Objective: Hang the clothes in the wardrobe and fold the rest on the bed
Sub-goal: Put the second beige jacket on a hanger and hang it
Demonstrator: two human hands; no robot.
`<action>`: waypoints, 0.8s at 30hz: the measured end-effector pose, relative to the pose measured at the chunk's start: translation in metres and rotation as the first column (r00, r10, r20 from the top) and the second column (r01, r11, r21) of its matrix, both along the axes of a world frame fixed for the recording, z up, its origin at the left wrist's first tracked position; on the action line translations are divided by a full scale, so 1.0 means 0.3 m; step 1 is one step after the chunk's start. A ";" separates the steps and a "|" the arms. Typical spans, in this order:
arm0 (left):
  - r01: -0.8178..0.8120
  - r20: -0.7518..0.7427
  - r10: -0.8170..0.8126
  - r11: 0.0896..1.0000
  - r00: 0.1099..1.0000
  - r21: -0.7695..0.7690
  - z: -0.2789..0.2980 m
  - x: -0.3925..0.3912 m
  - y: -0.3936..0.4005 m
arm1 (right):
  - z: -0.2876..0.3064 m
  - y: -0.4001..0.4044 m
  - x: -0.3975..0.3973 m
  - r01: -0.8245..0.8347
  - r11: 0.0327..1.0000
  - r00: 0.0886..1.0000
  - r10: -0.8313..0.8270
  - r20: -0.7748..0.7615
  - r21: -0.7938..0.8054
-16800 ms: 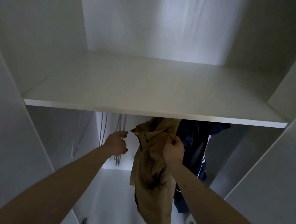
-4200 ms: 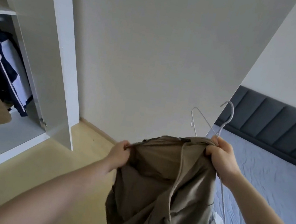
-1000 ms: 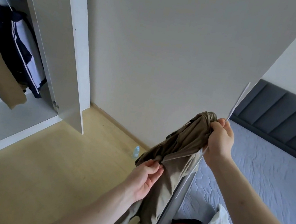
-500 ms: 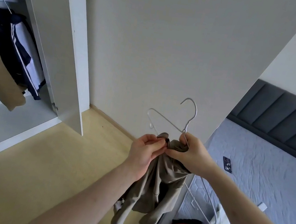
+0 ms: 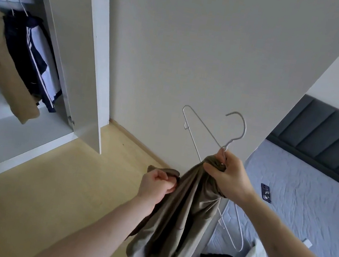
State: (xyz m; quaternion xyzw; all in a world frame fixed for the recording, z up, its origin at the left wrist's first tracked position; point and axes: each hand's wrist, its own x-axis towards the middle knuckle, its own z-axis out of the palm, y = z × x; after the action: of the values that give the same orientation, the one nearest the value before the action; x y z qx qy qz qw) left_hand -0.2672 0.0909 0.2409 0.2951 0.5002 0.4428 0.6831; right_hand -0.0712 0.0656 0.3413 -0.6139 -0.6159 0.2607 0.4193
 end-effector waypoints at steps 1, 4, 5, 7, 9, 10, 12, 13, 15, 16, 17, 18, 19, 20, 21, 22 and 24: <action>-0.008 -0.032 0.007 1.000 0.999 -0.026 -0.020 -0.010 -0.003 | 0.004 -0.005 0.001 0.004 1.000 1.000 -0.004 -0.005 0.007; 0.148 -0.055 -0.159 0.975 0.986 -0.164 -0.091 -0.046 -0.010 | 0.022 -0.024 0.006 -0.006 1.000 0.998 0.007 -0.056 0.029; 0.250 -0.026 -0.261 0.946 0.965 -0.204 -0.115 -0.061 -0.015 | 0.032 -0.031 0.009 -0.031 0.999 0.998 0.032 -0.053 0.019; 0.422 0.043 -0.427 0.866 0.903 -0.266 -0.151 -0.094 -0.019 | 0.047 -0.045 0.014 -0.089 0.996 0.996 0.088 -0.017 -0.012; 0.489 0.094 -0.489 0.801 0.867 -0.344 -0.171 -0.105 -0.005 | 0.057 -0.059 0.015 -0.114 0.993 0.993 0.114 0.011 -0.028; 0.491 0.088 -0.499 0.781 0.862 -0.387 -0.179 -0.098 0.008 | 0.064 -0.065 0.013 -0.119 0.992 0.993 0.120 0.020 -0.029; 0.490 0.060 -0.530 0.728 0.846 -0.479 -0.197 -0.072 0.030 | 0.079 -0.076 0.004 -0.142 0.989 0.989 0.143 0.033 -0.025; 0.465 0.049 -0.524 0.705 0.850 -0.535 -0.209 -0.058 0.034 | 0.085 -0.082 0.002 -0.158 0.987 0.986 0.159 0.041 -0.027; 0.352 -0.037 -0.457 0.732 0.889 -0.584 -0.237 -0.039 0.038 | 0.092 -0.099 0.006 -0.181 0.983 0.981 0.183 0.062 -0.038; 0.272 -0.110 -0.400 0.776 0.910 -0.569 -0.249 -0.037 0.046 | 0.094 -0.110 0.015 -0.186 0.981 0.979 0.189 0.079 -0.046; 0.192 -0.167 -0.328 0.820 0.930 -0.540 -0.254 -0.036 0.053 | 0.094 -0.121 0.030 -0.185 0.981 0.976 0.190 0.107 -0.056; 0.132 -0.185 -0.256 0.854 0.949 -0.503 -0.247 -0.038 0.063 | 0.092 -0.133 0.049 -0.178 0.982 0.971 0.186 0.148 -0.067; 0.091 -0.177 -0.190 0.887 0.966 -0.453 -0.233 -0.040 0.079 | 0.088 -0.144 0.070 -0.165 0.983 0.965 0.177 0.193 -0.076; 0.072 -0.165 -0.147 0.916 0.975 -0.394 -0.209 -0.046 0.099 | 0.080 -0.157 0.093 -0.147 0.986 0.959 0.163 0.233 -0.082; 0.059 -0.157 -0.117 0.941 0.981 -0.333 -0.184 -0.051 0.125 | 0.069 -0.170 0.118 -0.127 0.988 0.953 0.146 0.266 -0.086; 0.048 -0.155 -0.095 0.957 0.983 -0.285 -0.153 -0.058 0.153 | 0.055 -0.183 0.142 -0.109 0.990 0.947 0.132 0.294 -0.093; 0.039 -0.107 -0.067 0.968 0.992 -0.249 -0.089 -0.082 0.207 | 0.017 -0.205 0.187 -0.080 0.989 0.933 0.119 0.339 -0.128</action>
State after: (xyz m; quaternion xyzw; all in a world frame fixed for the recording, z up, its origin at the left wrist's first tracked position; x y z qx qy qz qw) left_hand -0.2917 0.1532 0.2141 0.2464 0.5817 0.3411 0.6962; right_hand -0.0151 0.0041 0.3465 -0.6407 -0.6946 0.2038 0.2558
